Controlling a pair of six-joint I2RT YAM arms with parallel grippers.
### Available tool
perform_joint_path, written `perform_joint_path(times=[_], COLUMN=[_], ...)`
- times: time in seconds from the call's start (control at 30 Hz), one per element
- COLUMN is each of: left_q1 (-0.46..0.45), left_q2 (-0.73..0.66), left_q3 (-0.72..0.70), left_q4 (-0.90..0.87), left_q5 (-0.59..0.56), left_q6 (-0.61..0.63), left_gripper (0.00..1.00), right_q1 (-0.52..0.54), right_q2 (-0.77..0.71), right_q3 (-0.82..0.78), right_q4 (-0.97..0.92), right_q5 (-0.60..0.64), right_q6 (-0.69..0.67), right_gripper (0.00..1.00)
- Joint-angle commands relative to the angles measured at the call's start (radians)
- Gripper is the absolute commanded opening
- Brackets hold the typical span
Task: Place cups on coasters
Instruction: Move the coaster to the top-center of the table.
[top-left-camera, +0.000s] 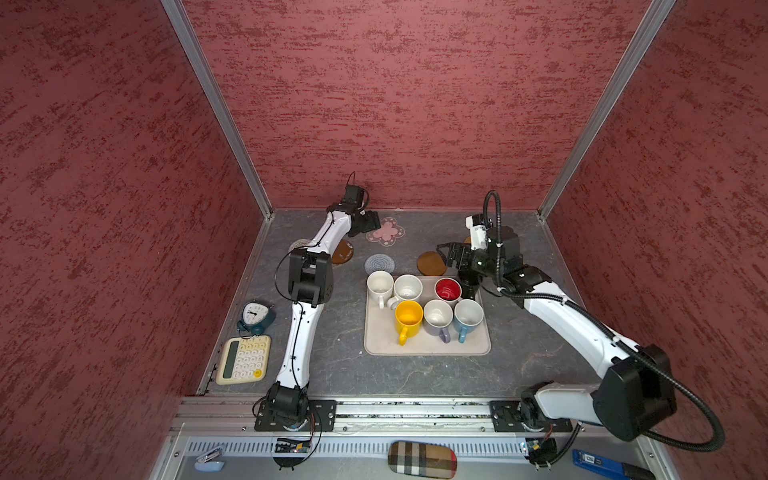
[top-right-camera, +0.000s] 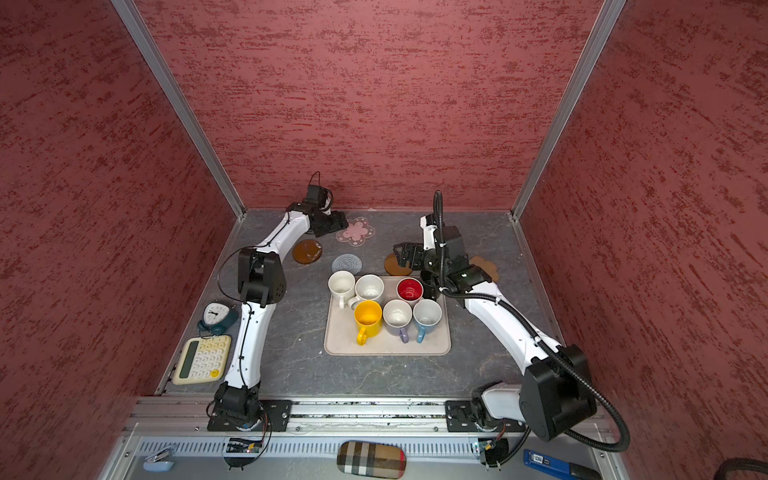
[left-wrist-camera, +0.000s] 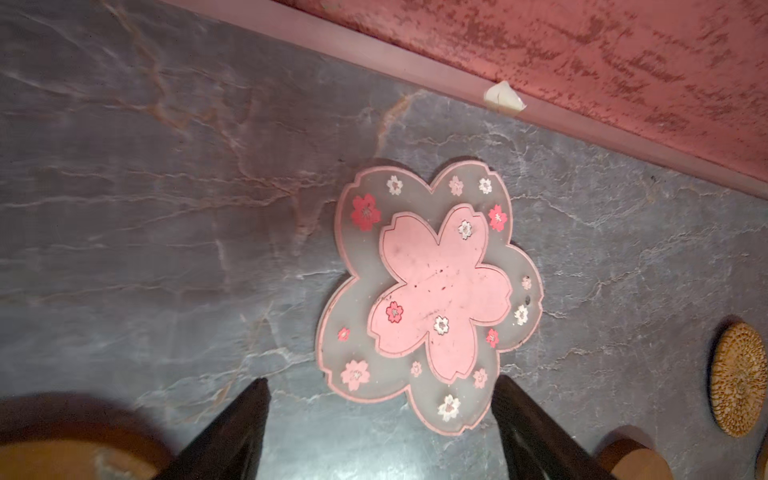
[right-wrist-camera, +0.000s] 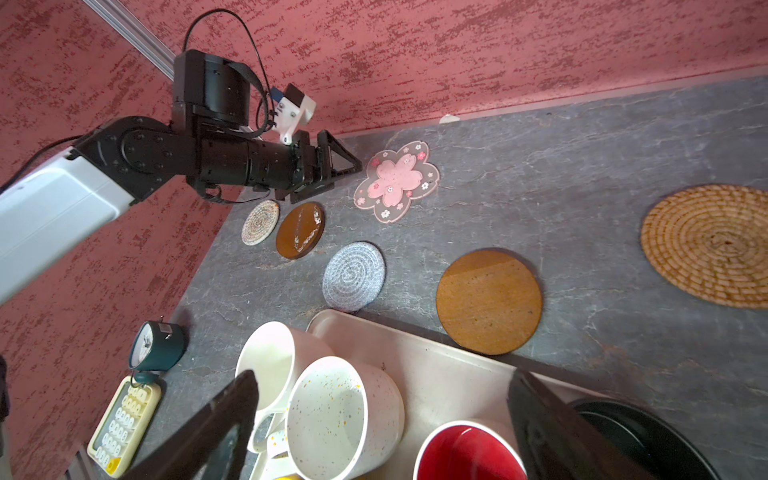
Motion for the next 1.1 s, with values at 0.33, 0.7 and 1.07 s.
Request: perform_joint_path(times=[0.33,0.7,1.07], left_q1=[-0.029,-0.045,-0.086], left_q2=[0.06,0.127,0.14], left_q3=[0.037,0.097,0.097], left_q4=[0.034,0.039,0.05], left_q5=[0.043,0.06,0.095], left_q6=[-0.009,-0.034,-0.033], left_gripper=[0.82,0.81,0.8], right_q1=[0.01,0.01,0.01], right_q2=[0.074,0.074,0.063], right_q3=[0.049,0.042,0.033], right_q4=[-0.006,-0.002,-0.006], right_q5=[0.007,0.012,0.018], right_q6=[-0.025,-0.027,-0.025], right_gripper=[0.95,0.95,0.95])
